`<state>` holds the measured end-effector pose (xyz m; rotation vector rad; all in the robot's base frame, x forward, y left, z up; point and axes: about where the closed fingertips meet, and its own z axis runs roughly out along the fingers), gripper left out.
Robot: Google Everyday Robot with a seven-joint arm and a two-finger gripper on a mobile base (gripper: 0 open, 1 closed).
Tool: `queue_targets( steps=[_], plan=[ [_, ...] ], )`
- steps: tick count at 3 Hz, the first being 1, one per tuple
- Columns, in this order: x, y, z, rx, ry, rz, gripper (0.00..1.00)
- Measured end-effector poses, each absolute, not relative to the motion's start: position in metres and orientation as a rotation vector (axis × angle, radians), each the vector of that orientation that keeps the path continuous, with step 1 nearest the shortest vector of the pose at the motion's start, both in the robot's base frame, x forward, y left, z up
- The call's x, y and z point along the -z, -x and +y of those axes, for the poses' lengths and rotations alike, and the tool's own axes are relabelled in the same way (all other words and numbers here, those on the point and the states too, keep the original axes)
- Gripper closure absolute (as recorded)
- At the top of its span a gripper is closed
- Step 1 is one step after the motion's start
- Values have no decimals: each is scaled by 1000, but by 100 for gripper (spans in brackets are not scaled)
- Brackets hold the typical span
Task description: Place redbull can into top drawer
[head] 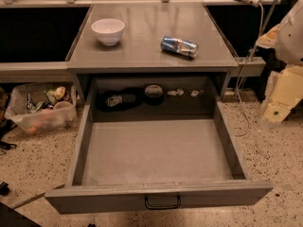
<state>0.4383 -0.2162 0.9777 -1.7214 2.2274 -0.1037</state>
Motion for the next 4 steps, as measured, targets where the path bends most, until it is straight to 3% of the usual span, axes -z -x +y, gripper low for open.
queue_targets(
  steps=[2, 4],
  plan=[
    [-976, -452, -214, 117, 1712, 2204, 0],
    [-969, -541, -213, 192, 1671, 2061, 0]
  ],
)
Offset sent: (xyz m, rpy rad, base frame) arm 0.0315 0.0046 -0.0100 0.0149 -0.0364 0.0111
